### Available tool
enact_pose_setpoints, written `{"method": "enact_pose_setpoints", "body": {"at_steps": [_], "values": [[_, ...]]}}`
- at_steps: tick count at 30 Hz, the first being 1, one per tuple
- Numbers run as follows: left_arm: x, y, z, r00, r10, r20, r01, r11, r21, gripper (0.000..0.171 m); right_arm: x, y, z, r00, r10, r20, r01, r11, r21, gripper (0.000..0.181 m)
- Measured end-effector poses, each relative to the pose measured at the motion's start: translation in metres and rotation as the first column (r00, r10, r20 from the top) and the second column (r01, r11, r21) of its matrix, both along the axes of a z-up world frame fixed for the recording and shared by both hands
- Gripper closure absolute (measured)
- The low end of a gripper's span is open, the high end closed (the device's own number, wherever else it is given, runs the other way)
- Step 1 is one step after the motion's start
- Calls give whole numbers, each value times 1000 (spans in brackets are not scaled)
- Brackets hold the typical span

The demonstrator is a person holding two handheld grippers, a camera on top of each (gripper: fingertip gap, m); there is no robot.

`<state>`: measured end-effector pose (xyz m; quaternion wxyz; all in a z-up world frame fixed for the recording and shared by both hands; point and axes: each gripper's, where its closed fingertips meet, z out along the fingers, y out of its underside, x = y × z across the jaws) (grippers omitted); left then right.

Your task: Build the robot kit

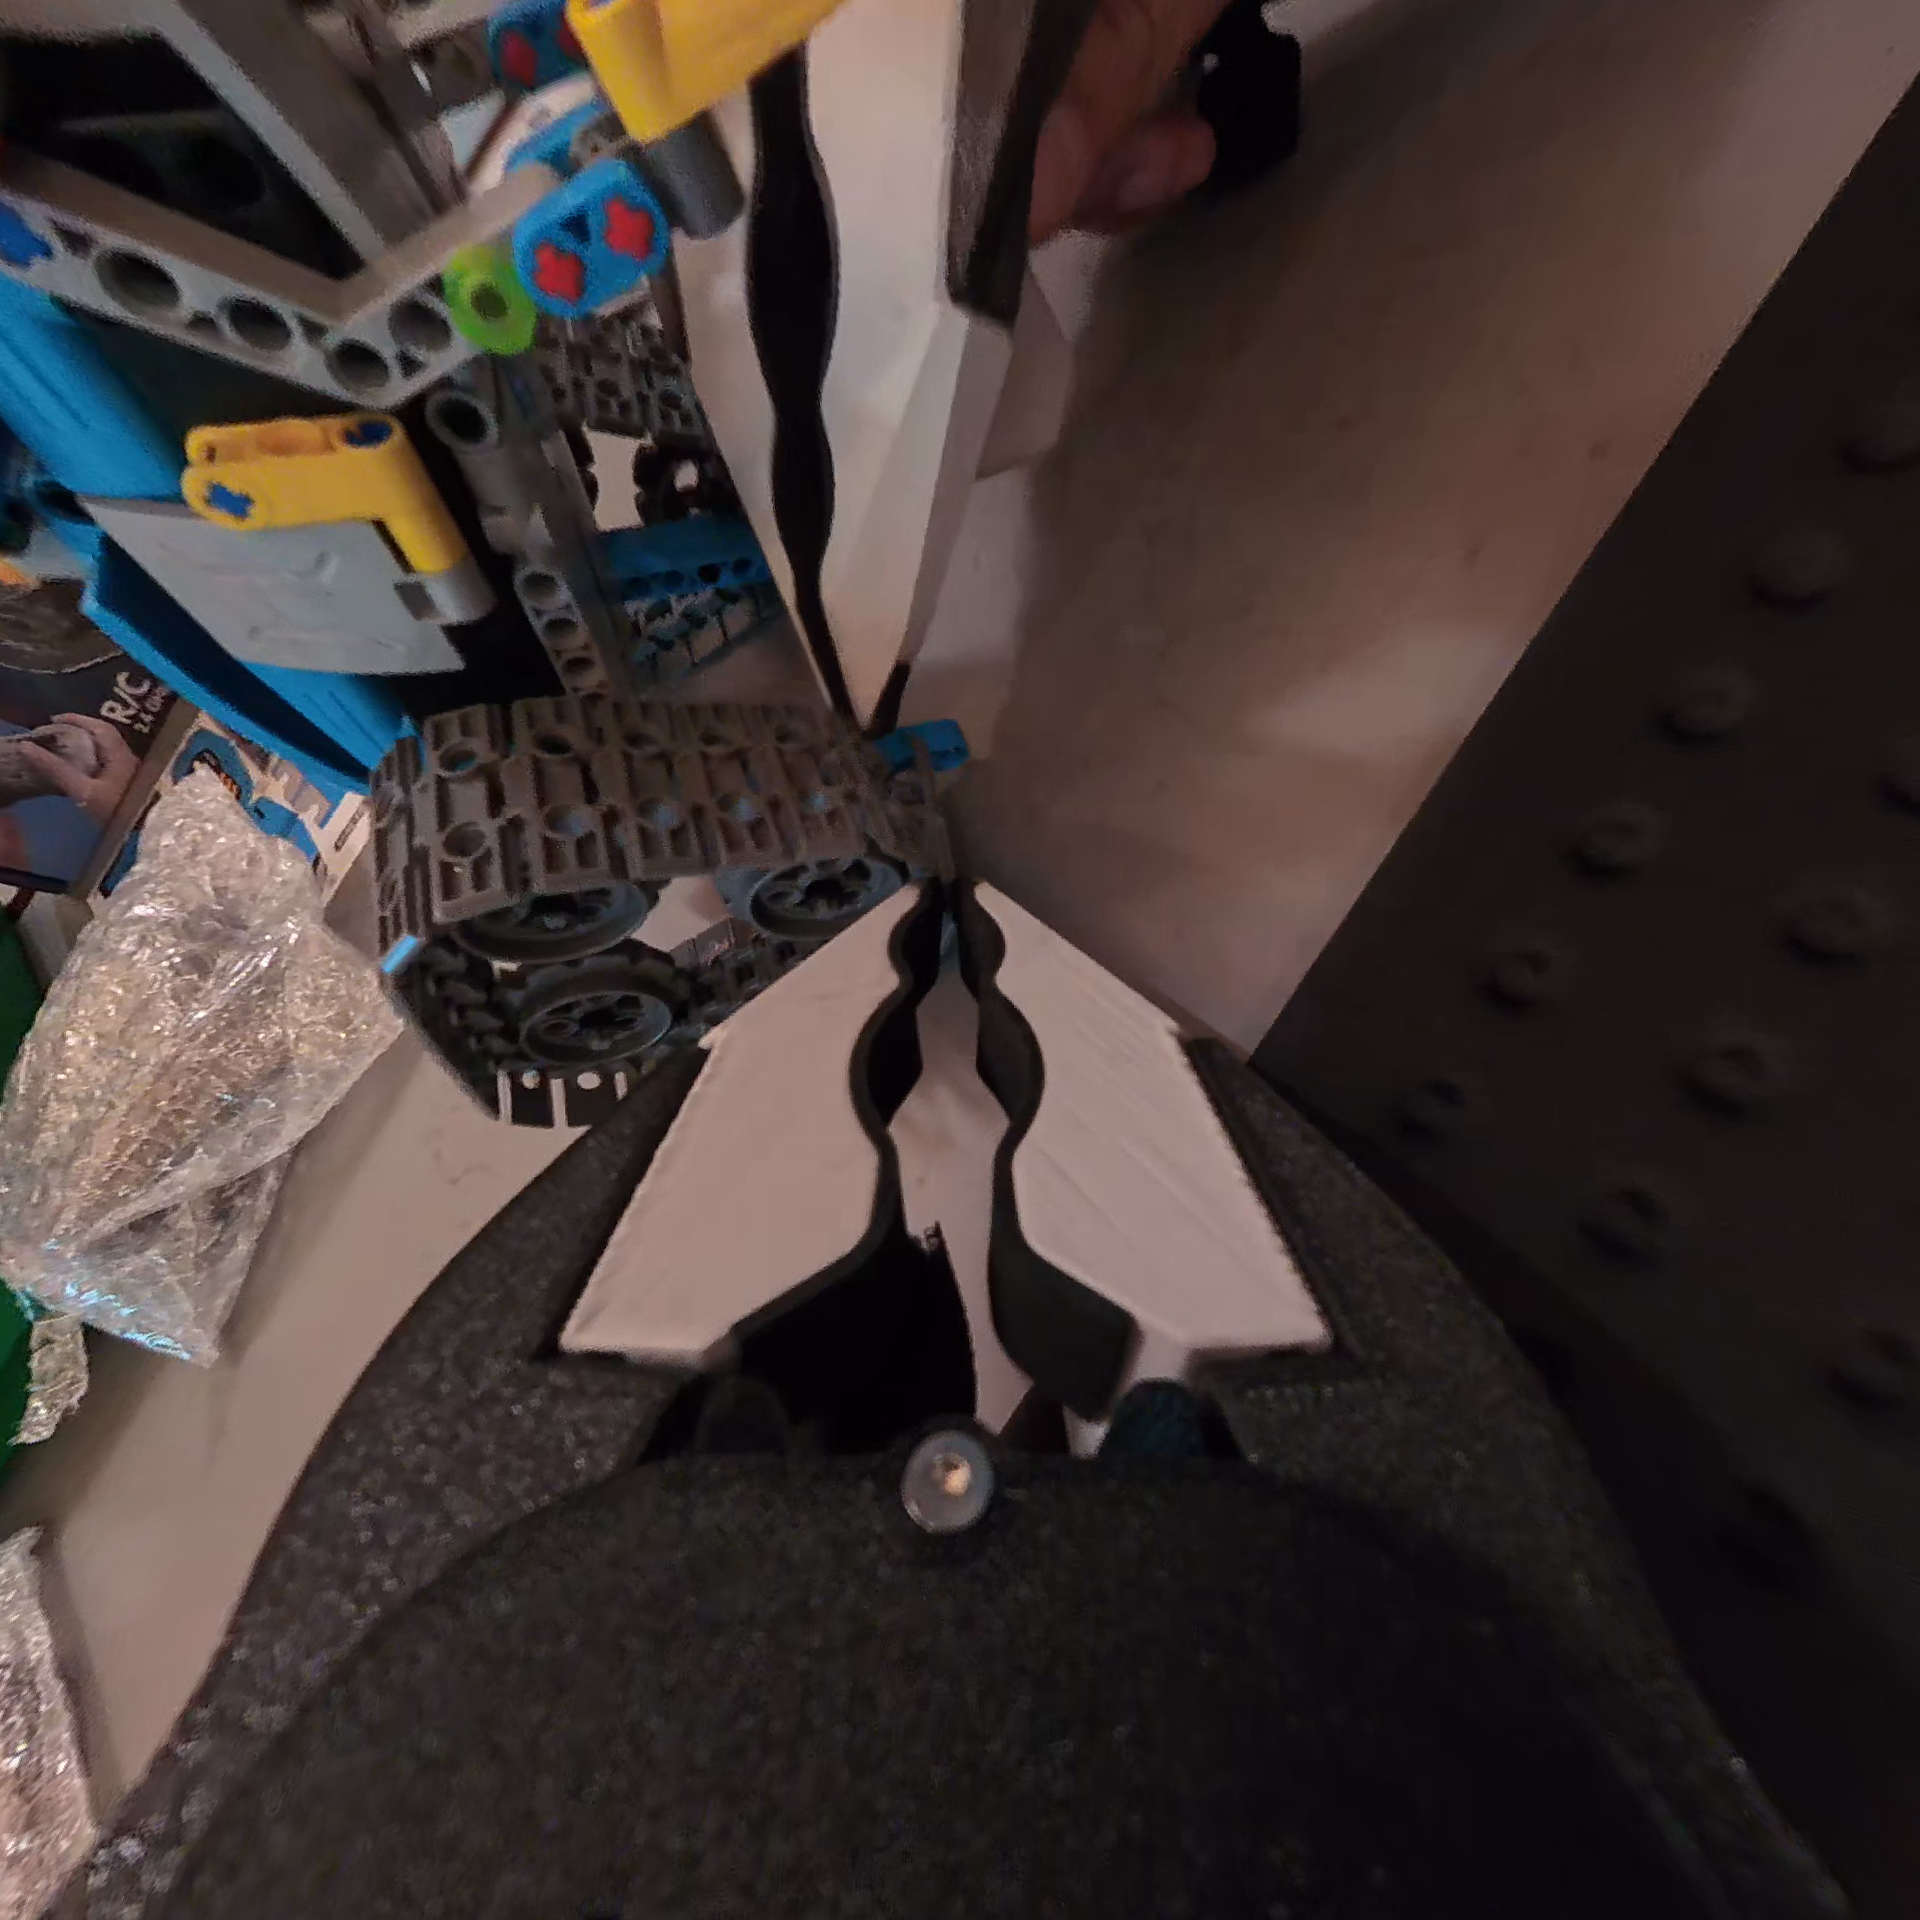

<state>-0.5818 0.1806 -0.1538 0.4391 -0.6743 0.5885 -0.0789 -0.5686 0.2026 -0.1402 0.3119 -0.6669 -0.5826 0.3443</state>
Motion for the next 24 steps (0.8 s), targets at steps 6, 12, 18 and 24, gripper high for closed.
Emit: {"method": "enact_pose_setpoints", "body": {"at_steps": [6, 12, 18, 24], "values": [[-1, 4, -1, 999, 37, 3, -37, 999, -23, 169, 1, 2, -2, 999, -24, 44, 20, 996, 89, 181], [-3, 6, 0, 998, 48, 33, -46, 998, -48, 170, 2, -8, -13, 995, 32, 99, -45, 989, 137, 181], [-2, 5, 0, 998, 41, 49, -37, 996, -83, 169, 4, -5, -6, 997, 75, 10, -75, 955, 288, 168], [-2, 5, 0, 997, 40, 62, -33, 993, -110, 169, -1, -4, -5, 996, 89, -2, -84, 952, 294, 132]]}}
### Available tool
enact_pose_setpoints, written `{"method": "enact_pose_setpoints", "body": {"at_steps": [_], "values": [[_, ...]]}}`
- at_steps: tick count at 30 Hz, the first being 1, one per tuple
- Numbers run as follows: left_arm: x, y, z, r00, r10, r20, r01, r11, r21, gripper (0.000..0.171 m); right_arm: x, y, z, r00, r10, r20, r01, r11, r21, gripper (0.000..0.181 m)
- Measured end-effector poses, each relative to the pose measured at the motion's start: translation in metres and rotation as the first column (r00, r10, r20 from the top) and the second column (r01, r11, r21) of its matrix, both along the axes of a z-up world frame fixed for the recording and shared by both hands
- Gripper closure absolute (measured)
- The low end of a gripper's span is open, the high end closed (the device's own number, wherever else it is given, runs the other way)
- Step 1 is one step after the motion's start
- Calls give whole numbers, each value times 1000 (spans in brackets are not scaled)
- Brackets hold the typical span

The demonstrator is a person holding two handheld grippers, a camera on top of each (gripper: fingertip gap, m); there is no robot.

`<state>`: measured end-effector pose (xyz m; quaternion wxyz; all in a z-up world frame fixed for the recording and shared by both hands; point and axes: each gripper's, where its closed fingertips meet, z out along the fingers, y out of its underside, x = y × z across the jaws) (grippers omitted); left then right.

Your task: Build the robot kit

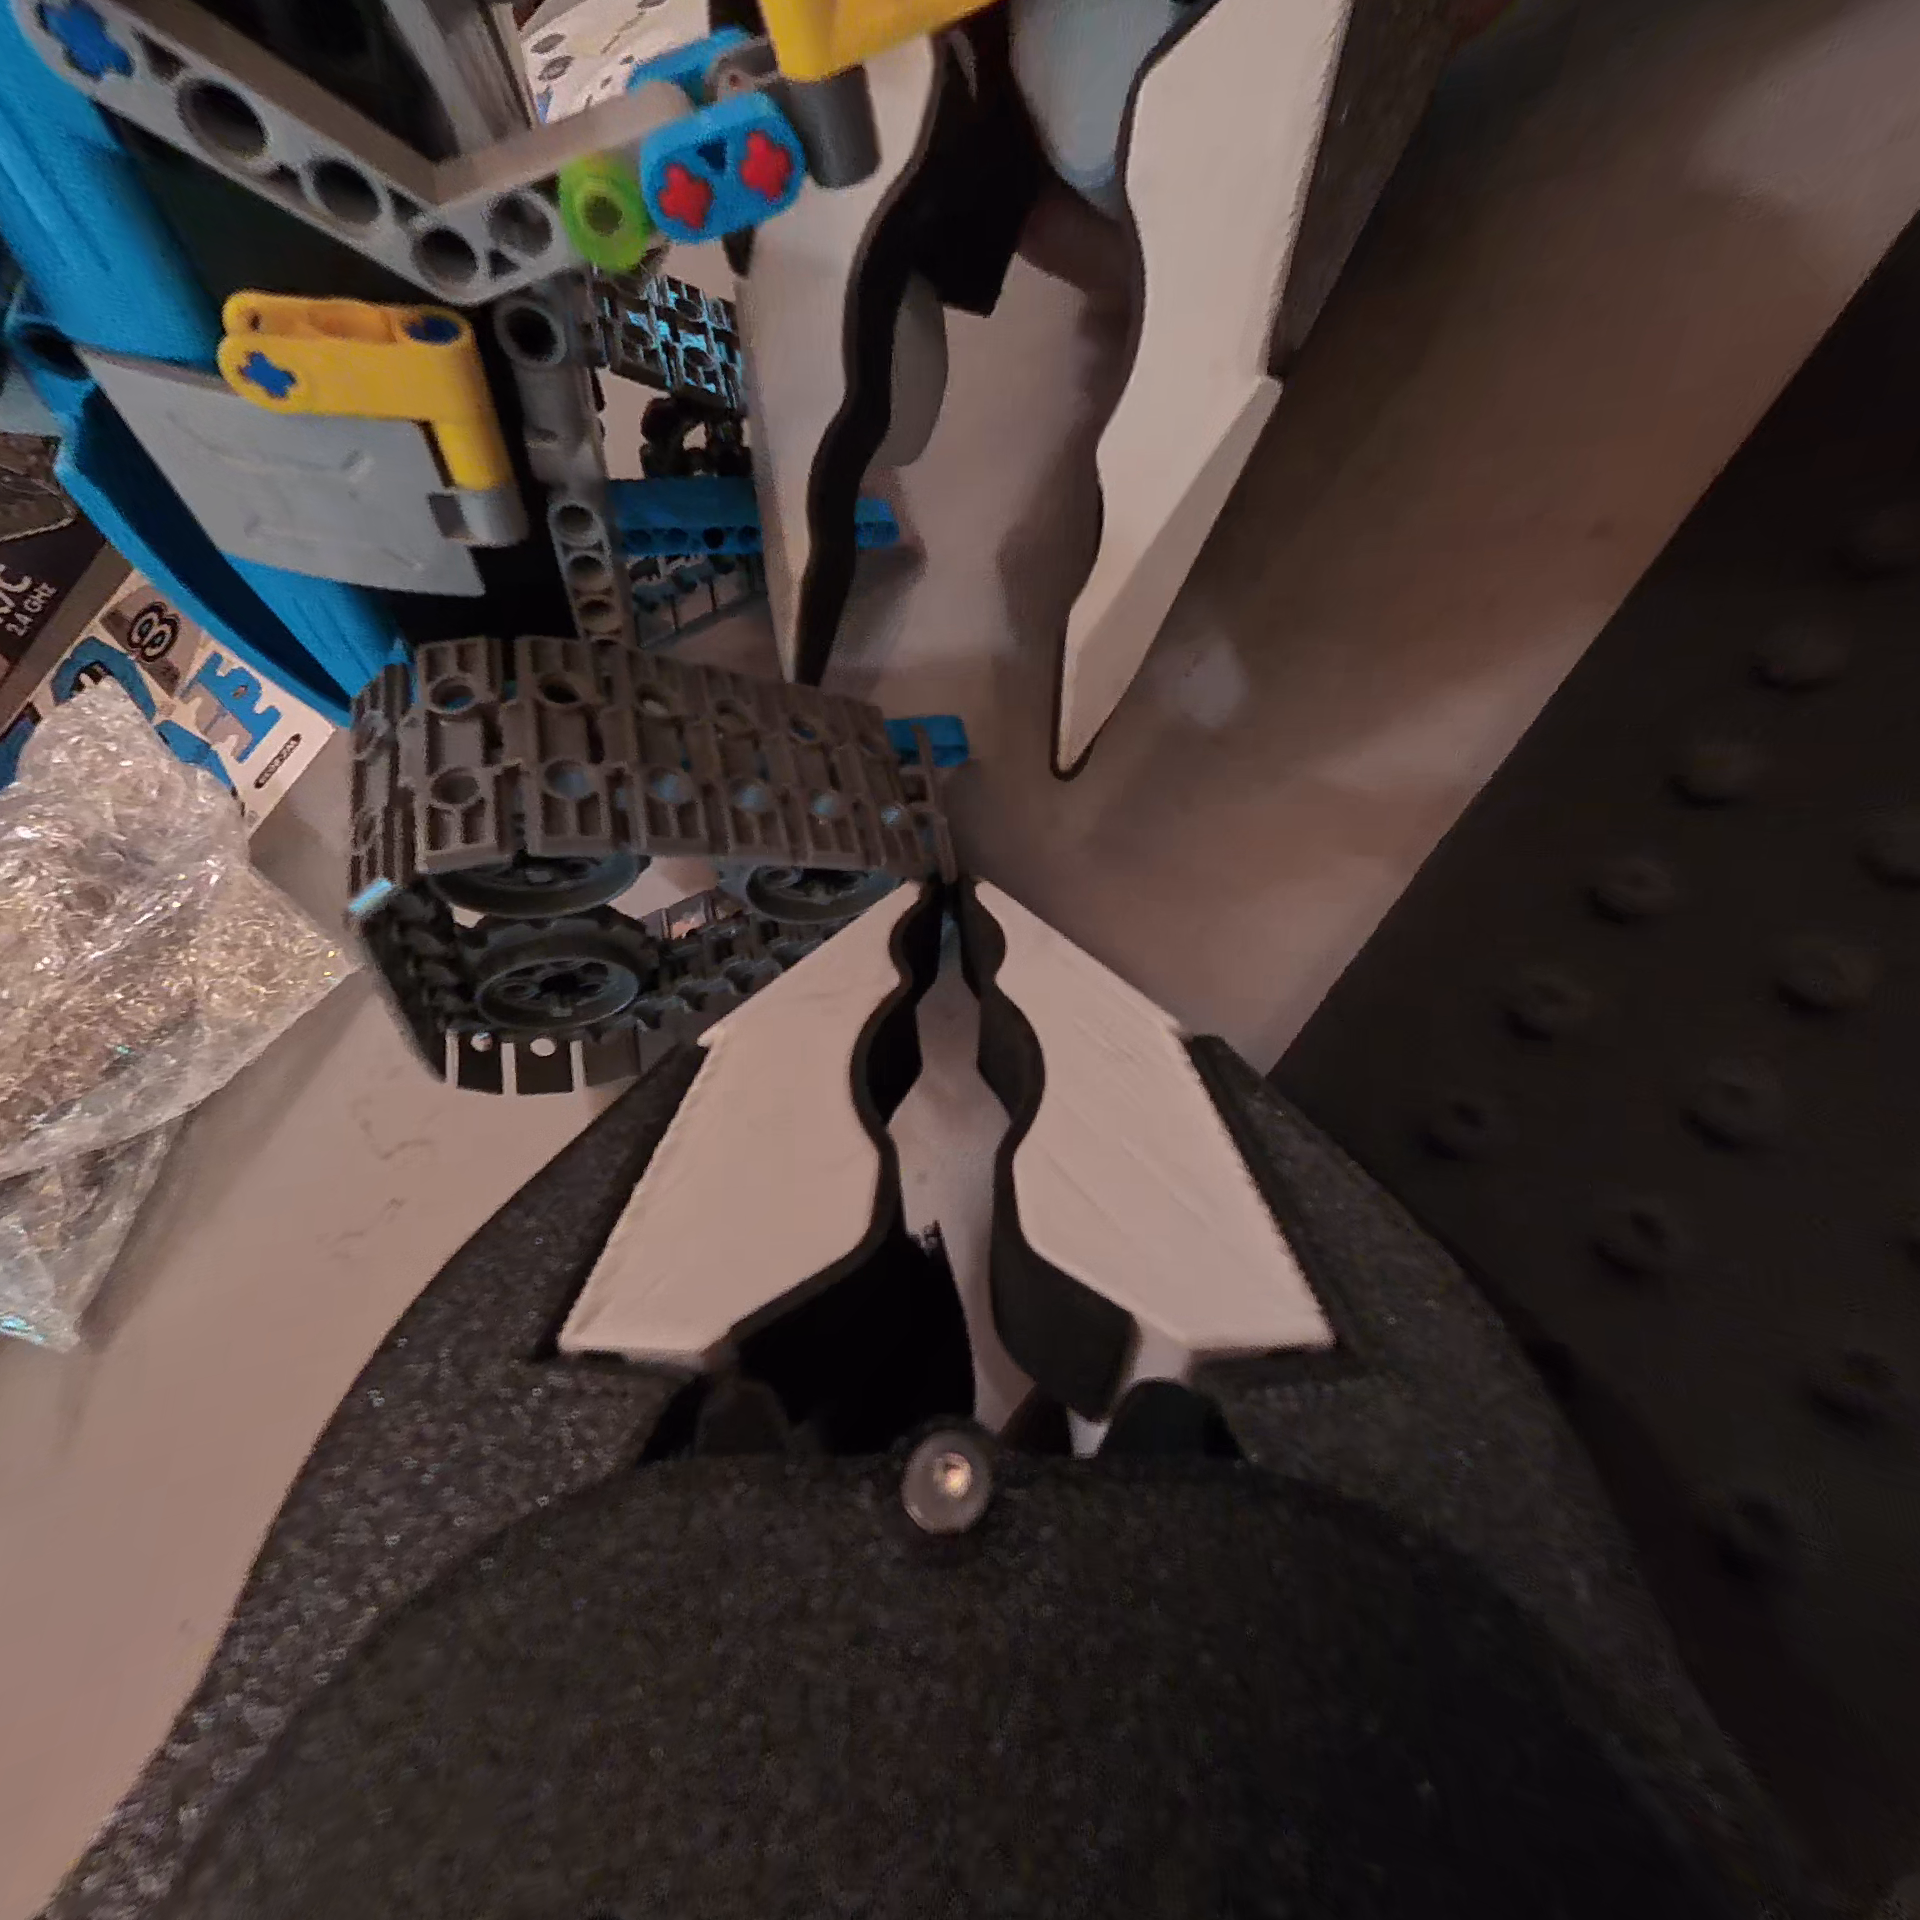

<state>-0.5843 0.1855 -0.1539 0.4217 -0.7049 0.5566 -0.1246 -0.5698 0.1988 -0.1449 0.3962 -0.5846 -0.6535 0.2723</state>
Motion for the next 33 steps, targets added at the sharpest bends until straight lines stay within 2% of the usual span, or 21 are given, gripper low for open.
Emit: {"method": "enact_pose_setpoints", "body": {"at_steps": [4, 20, 23, 26, 33], "values": [[0, 0, 0, 1000, 0, 10, 1, 1000, -19, 169, -5, 1, 8, 999, 3, -43, -2, 999, 34, 150], [-1, -2, 0, 999, -5, 48, 9, 996, -88, 169, -9, 5, 5, 999, 36, -29, -35, 998, 45, 158], [-1, -2, 0, 999, -5, 50, 9, 996, -92, 169, -9, -1, 0, 998, 58, 5, -58, 998, 7, 149], [-1, -1, 1, 998, 1, 67, 6, 994, -105, 169, -12, 4, 2, 999, 36, -13, -36, 999, -16, 160], [-2, 1, 0, 997, 18, 74, -9, 992, -129, 169, -12, 4, 3, 1000, 26, 4, -25, 990, -138, 169]]}}
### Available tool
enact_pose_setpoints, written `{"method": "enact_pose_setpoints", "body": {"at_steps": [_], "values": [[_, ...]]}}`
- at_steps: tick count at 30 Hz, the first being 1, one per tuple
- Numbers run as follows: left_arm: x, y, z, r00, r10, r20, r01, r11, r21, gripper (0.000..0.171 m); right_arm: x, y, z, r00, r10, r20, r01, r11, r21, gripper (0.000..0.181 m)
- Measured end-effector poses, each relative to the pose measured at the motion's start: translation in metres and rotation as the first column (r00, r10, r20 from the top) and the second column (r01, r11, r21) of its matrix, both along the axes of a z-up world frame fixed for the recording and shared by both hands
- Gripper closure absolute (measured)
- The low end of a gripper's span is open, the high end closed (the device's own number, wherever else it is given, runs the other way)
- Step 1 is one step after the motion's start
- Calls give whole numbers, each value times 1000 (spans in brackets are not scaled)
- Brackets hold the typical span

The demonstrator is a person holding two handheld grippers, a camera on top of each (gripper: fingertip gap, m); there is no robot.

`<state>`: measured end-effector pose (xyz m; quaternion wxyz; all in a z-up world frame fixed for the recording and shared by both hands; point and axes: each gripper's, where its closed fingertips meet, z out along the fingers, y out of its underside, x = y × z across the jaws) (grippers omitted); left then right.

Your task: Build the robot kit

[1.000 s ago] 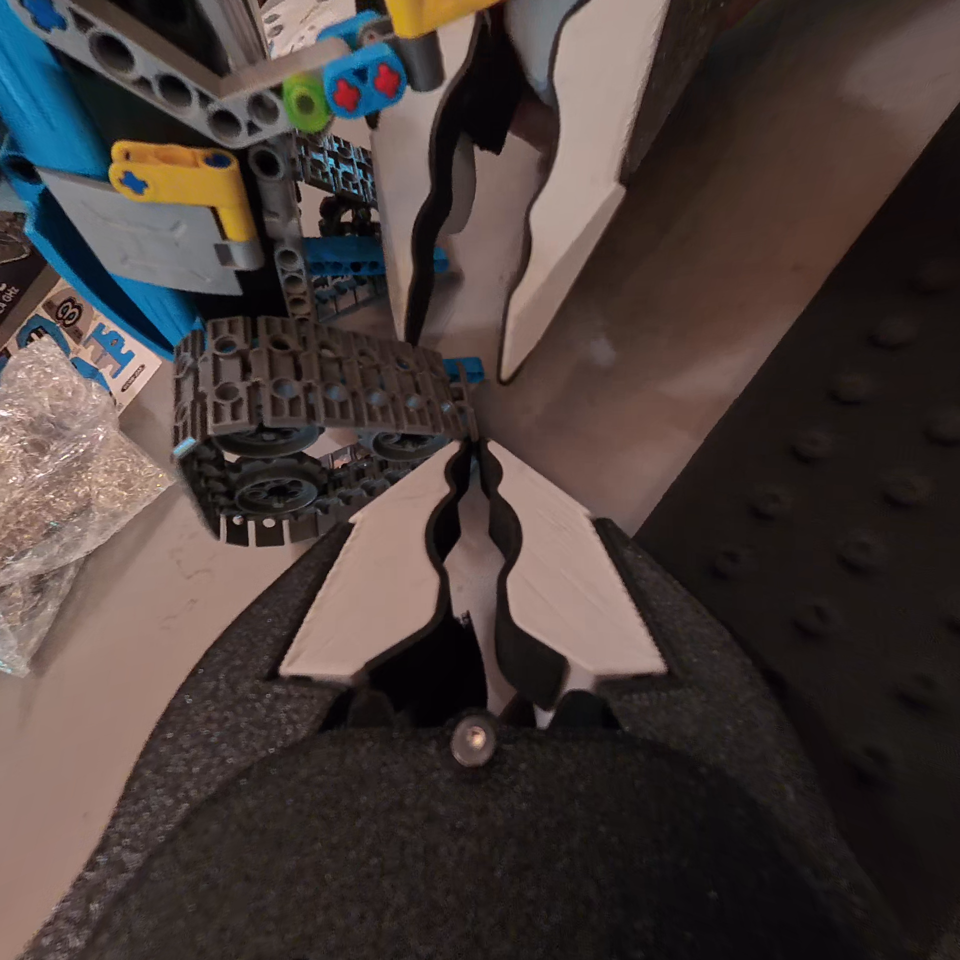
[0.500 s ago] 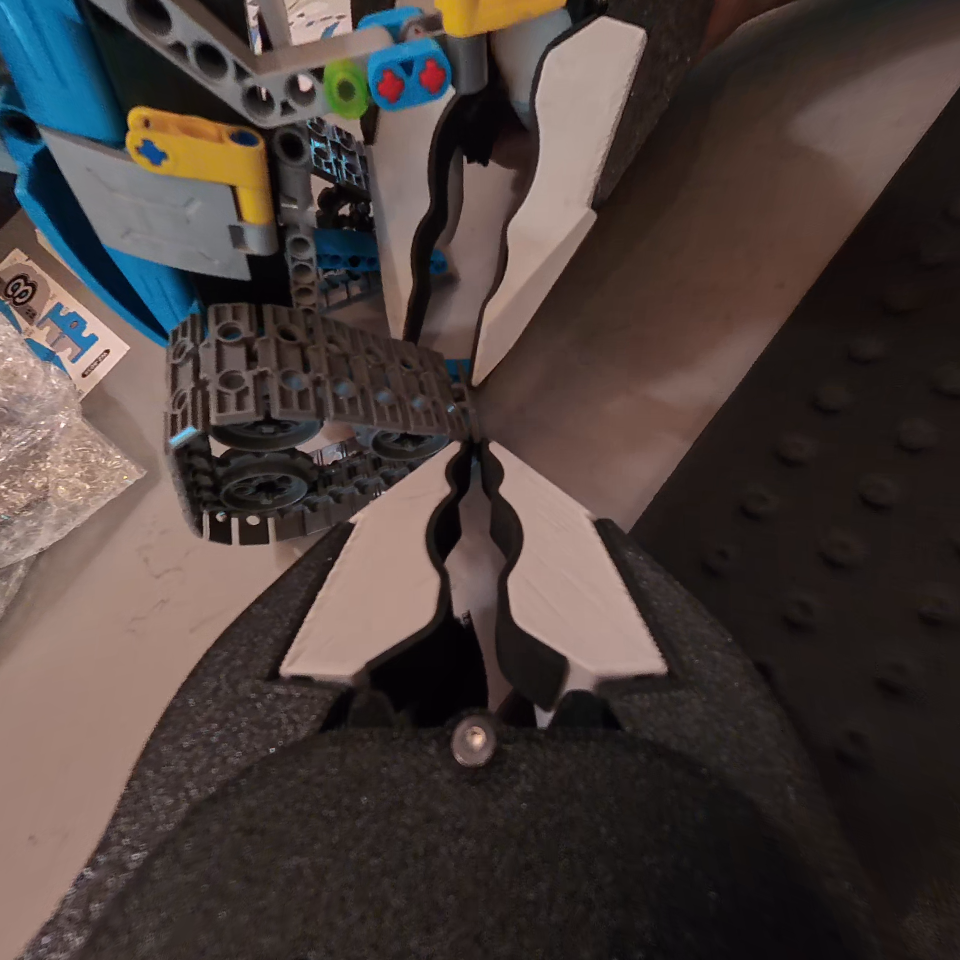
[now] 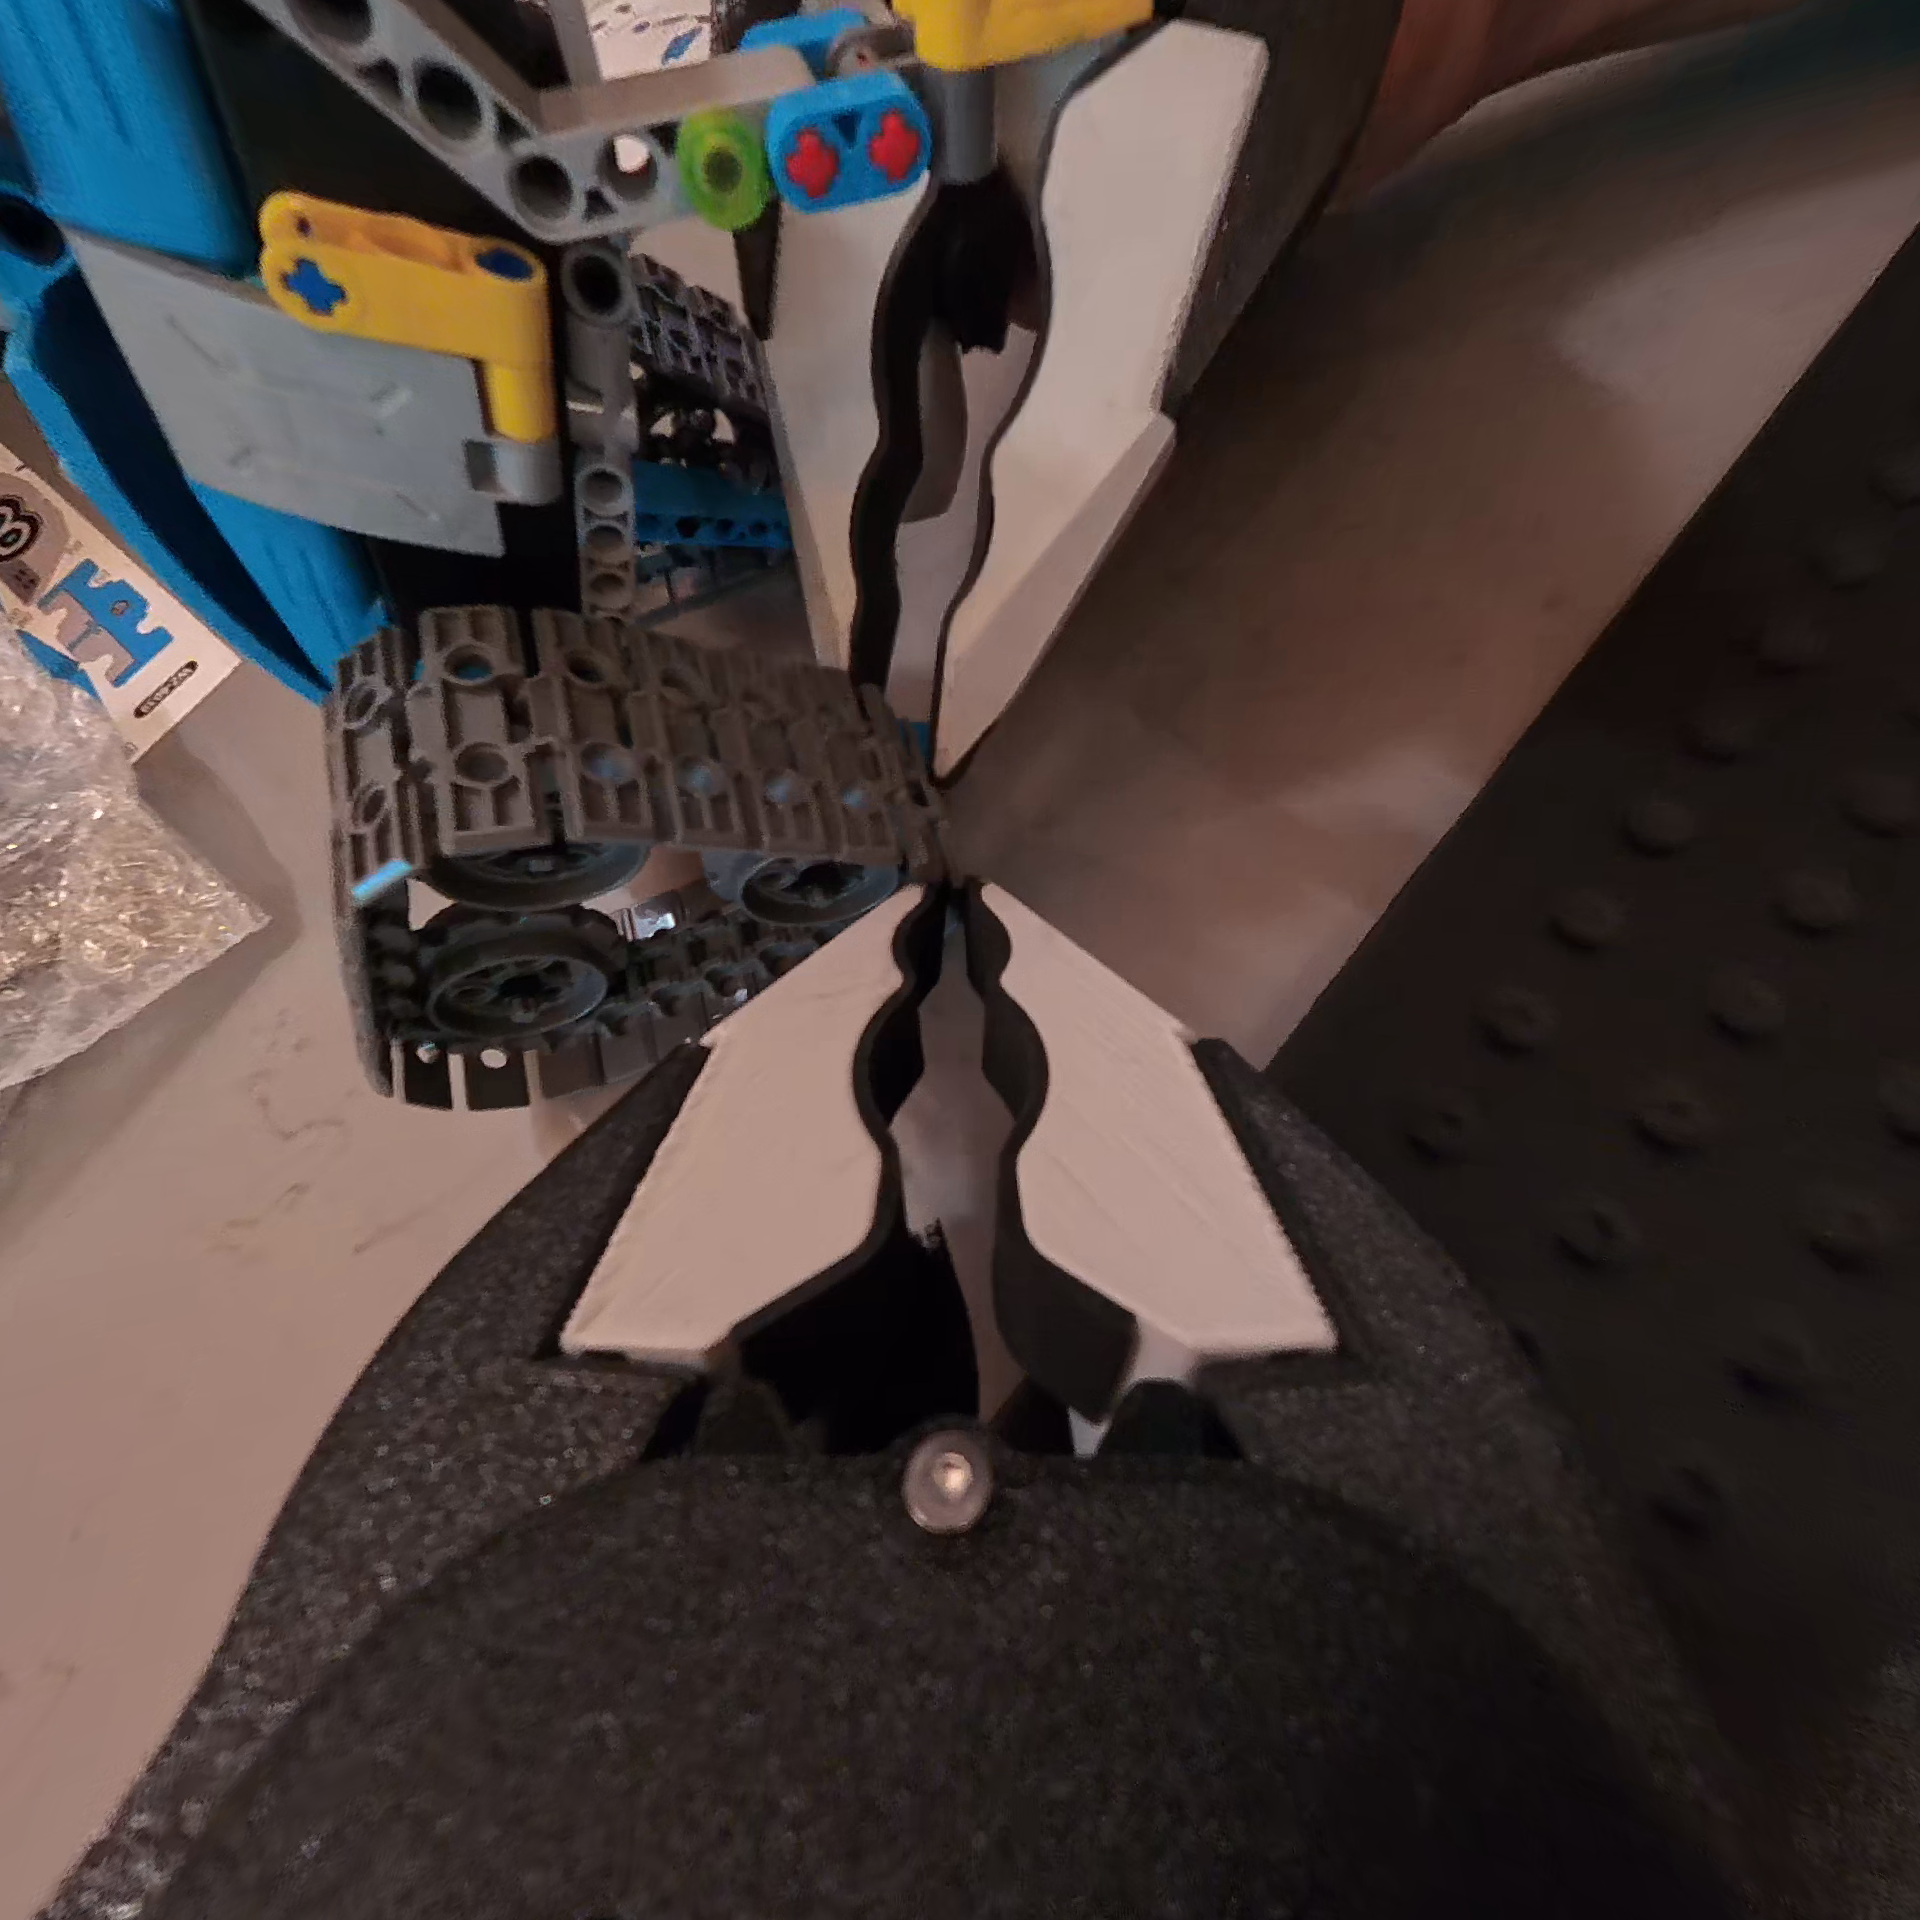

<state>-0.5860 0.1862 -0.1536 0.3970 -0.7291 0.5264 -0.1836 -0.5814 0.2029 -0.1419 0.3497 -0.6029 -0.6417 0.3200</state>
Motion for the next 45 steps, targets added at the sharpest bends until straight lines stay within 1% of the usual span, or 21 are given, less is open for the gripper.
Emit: {"method": "enact_pose_setpoints", "body": {"at_steps": [4, 7, 10, 11, 12, 13, 15, 17, 19, 20, 23, 25, 31, 39, 42, 45], "values": [[-2, 2, 0, 1000, 16, 10, -16, 1000, -16, 169, -1, 2, 0, 1000, -18, 1, 18, 1000, -11, 170], [-2, 5, 0, 999, 33, 3, -33, 999, -5, 168, -2, 4, 0, 1000, -27, -4, 27, 999, -37, 170], [-5, 7, 0, 998, 60, -37, -57, 997, 60, 165, -3, 5, 0, 1000, -26, -12, 26, 999, -39, 170], [-6, 8, 1, 996, 76, -52, -71, 993, 99, 159, -3, 5, 0, 1000, -26, -13, 26, 999, -39, 171], [-7, 10, 4, 993, 99, -59, -89, 986, 143, 148, -4, 5, 0, 1000, -26, -15, 25, 999, -39, 171], [-7, 11, 7, 992, 111, -63, -99, 980, 170, 147, -4, 5, 0, 1000, -26, -15, 25, 999, -38, 171], [-7, 11, 8, 989, 131, -72, -117, 977, 178, 147, -4, 6, 0, 1000, -27, -15, 26, 999, -38, 171], [-6, 13, 6, 986, 141, -85, -124, 977, 175, 151, -4, 6, 0, 999, -29, -16, 28, 999, -42, 171], [-6, 14, 6, 985, 145, -90, -128, 976, 174, 152, -4, 6, 0, 999, -35, -15, 34, 998, -49, 171], [-6, 13, 4, 984, 144, -102, -125, 978, 170, 156, -4, 6, 0, 999, -37, -15, 37, 998, -53, 171], [-6, 14, 1, 973, 167, -161, -129, 966, 224, 158, -5, 7, 0, 999, -45, -11, 45, 998, -46, 170], [-6, 14, 1, 967, 184, -175, -139, 961, 240, 160, -4, 6, -1, 999, -44, -6, 44, 998, -36, 170], [-6, 14, 2, 979, 164, -119, -147, 979, 142, 163, -4, 5, 0, 999, -41, -3, 41, 999, 1, 171], [-5, 15, 1, 985, 142, -99, -134, 988, 77, 168, -3, 5, 0, 999, -51, 2, 51, 999, 16, 175], [-5, 15, 0, 984, 141, -106, -133, 988, 80, 168, -2, 6, 0, 999, -48, -1, 48, 999, 11, 175], [-5, 14, 0, 990, 121, -76, -118, 992, 35, 168, -3, 6, 1, 1000, 3, -21, -1, 994, 110, 172]]}}
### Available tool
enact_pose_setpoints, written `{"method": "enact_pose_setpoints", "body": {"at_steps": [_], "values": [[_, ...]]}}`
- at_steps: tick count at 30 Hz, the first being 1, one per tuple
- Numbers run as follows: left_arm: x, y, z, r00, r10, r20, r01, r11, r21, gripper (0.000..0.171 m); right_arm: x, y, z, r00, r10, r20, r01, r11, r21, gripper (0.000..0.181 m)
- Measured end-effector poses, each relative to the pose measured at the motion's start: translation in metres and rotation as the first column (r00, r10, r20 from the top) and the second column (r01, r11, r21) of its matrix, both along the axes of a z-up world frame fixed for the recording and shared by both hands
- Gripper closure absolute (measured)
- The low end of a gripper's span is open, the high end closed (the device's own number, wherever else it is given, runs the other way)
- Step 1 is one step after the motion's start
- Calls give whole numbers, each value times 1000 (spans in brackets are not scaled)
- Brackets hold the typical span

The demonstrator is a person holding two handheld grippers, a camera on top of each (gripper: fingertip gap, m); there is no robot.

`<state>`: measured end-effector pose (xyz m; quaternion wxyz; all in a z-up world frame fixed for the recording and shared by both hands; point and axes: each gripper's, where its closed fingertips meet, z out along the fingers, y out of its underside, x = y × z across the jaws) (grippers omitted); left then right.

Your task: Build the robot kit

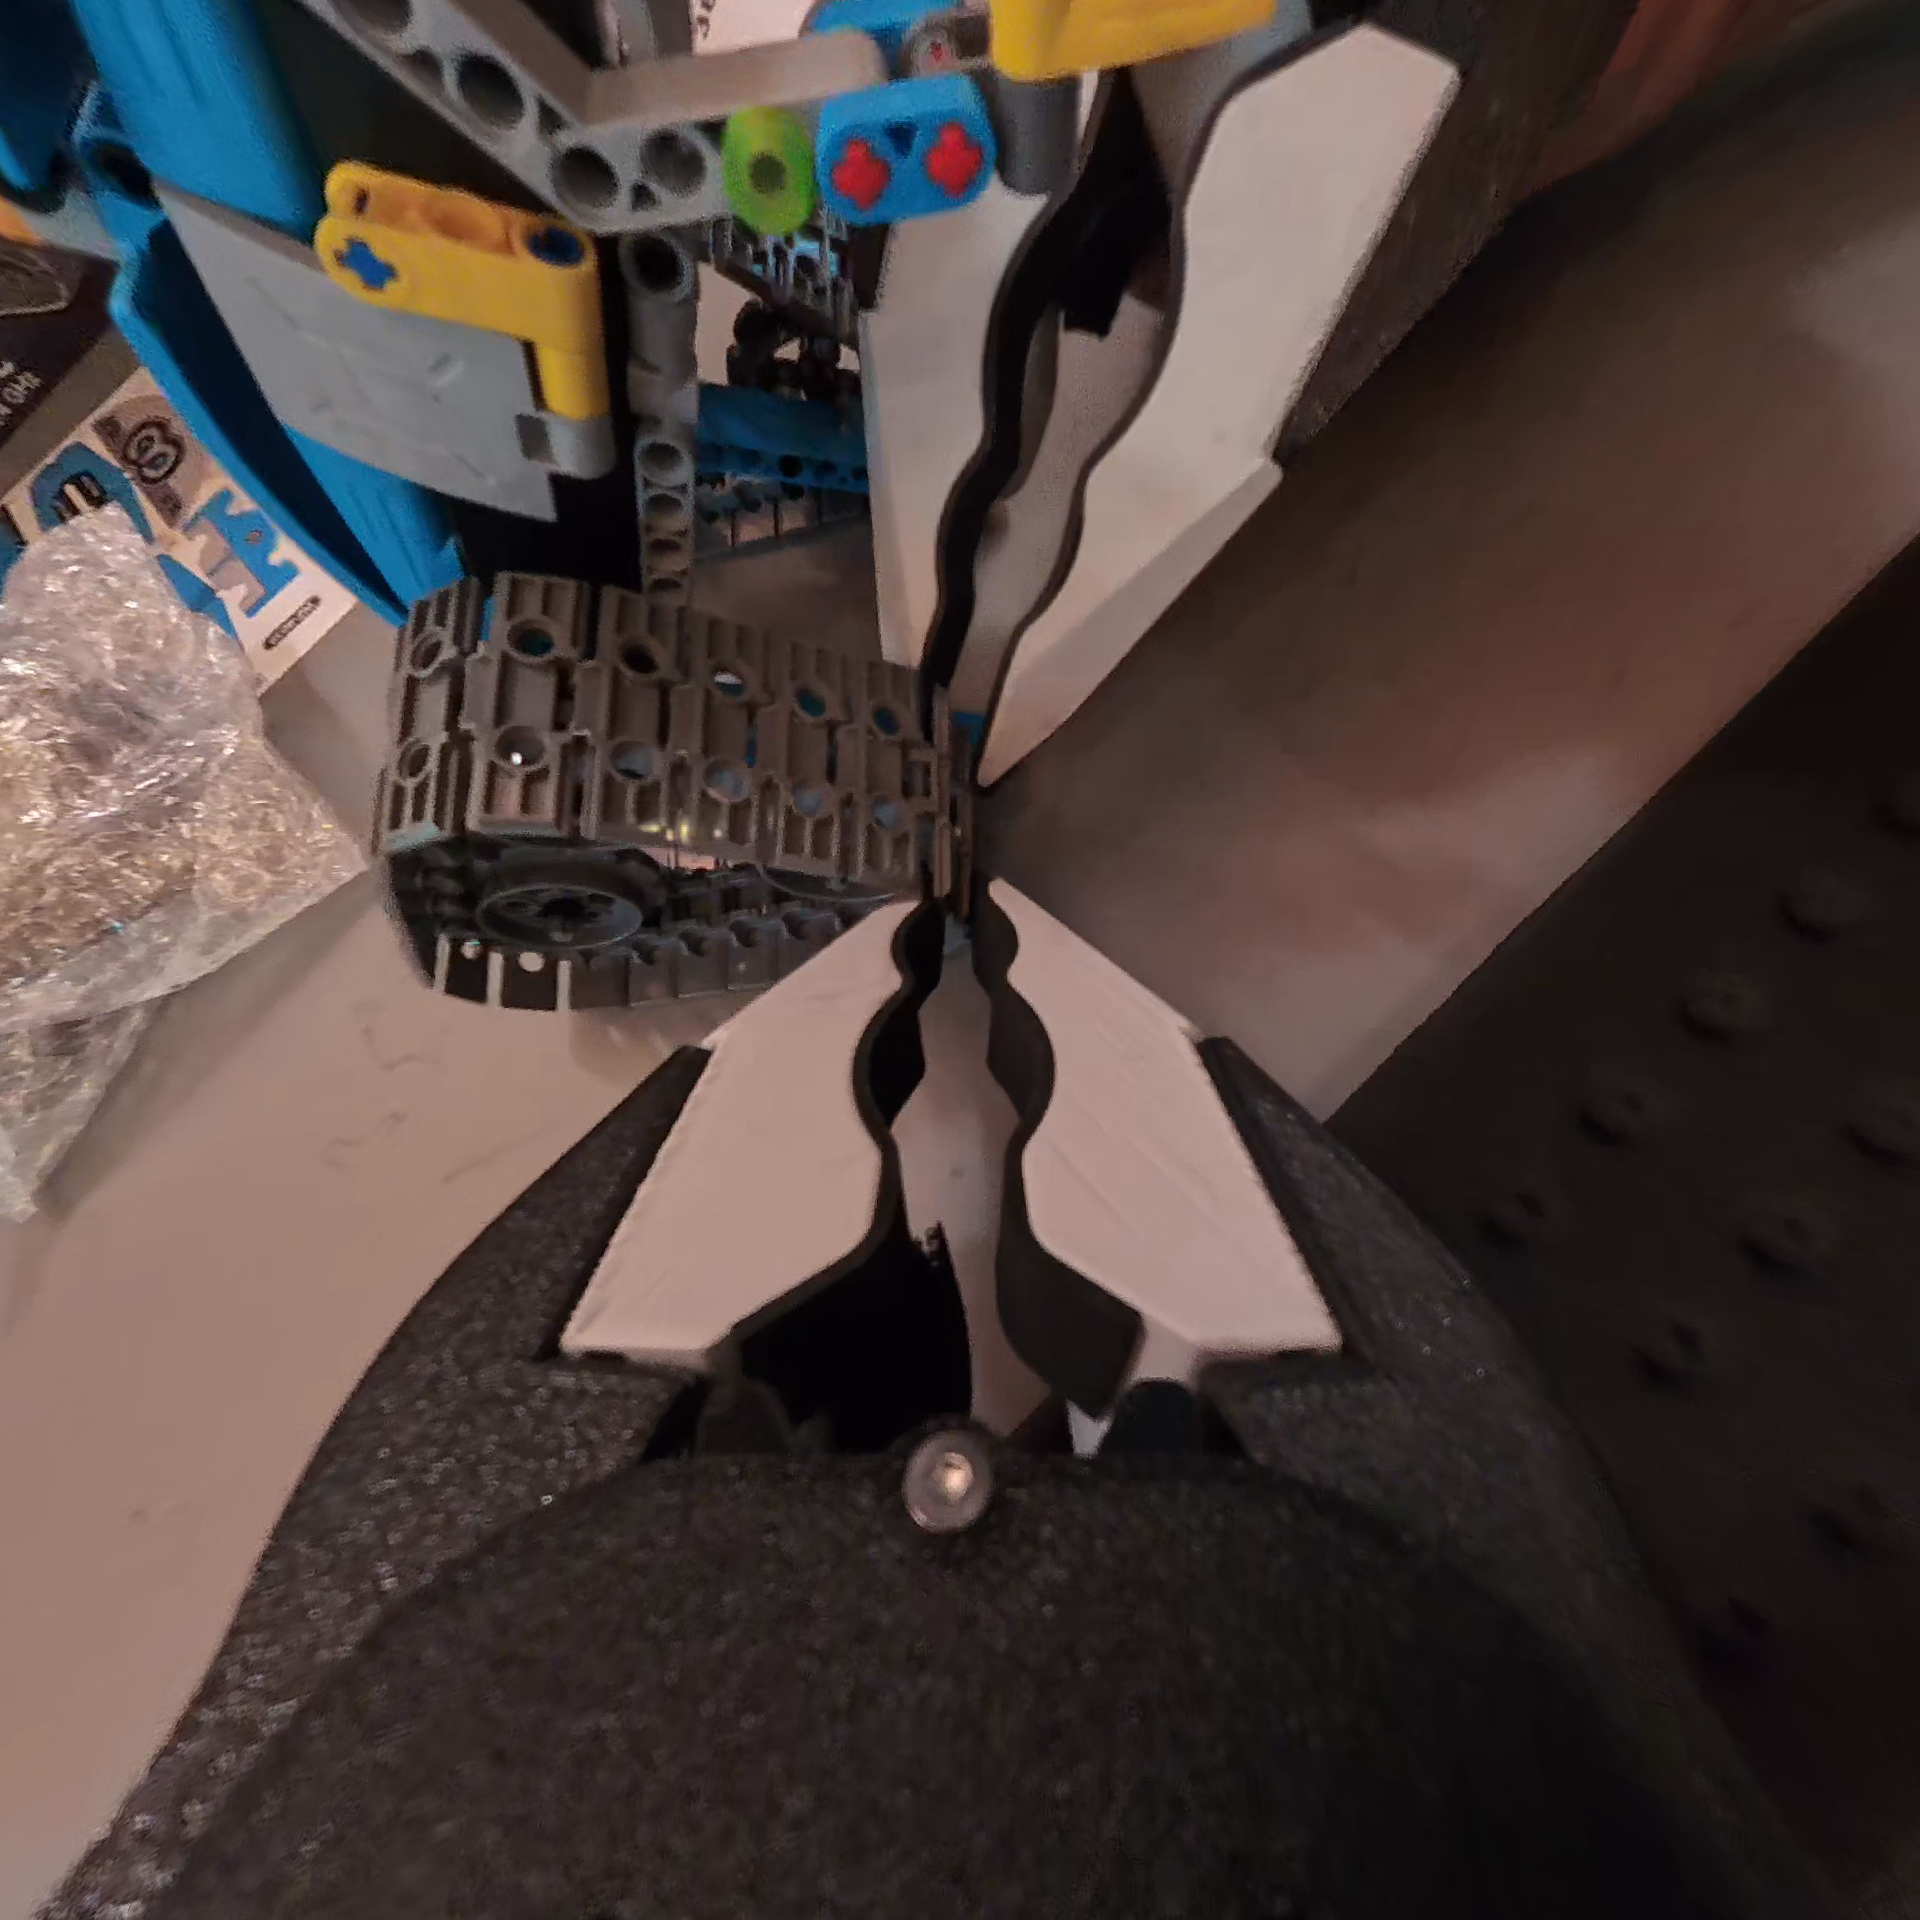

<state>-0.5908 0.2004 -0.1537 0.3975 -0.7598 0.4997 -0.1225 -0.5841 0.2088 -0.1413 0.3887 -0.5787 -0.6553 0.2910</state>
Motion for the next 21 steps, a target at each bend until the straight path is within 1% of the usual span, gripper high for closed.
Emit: {"method": "enact_pose_setpoints", "body": {"at_steps": [3, 5, 6, 10, 13, 21], "values": [[1, -1, -1, 1000, -16, -7, 16, 1000, -1, 169, 2, 1, -3, 1000, 12, 10, -13, 994, 113, 165], [2, -1, -1, 1000, -21, -9, 21, 1000, -1, 169, 2, 4, -3, 1000, 17, 21, -21, 983, 183, 167], [2, -1, -1, 1000, -24, -9, 24, 1000, 1, 169, 2, 4, -3, 999, 30, 20, -34, 981, 190, 168], [3, 0, -1, 999, -29, -21, 30, 999, 13, 170, 3, 4, -3, 999, 51, 10, -52, 988, 145, 169], [5, -1, -2, 999, -27, -21, 27, 1000, 12, 170, 4, 2, -3, 999, 35, 19, -37, 995, 97, 173], [6, -3, -3, 999, -38, 10, 38, 998, -41, 171, 5, -1, -7, 997, 36, 69, -39, 998, 41, 178]]}}
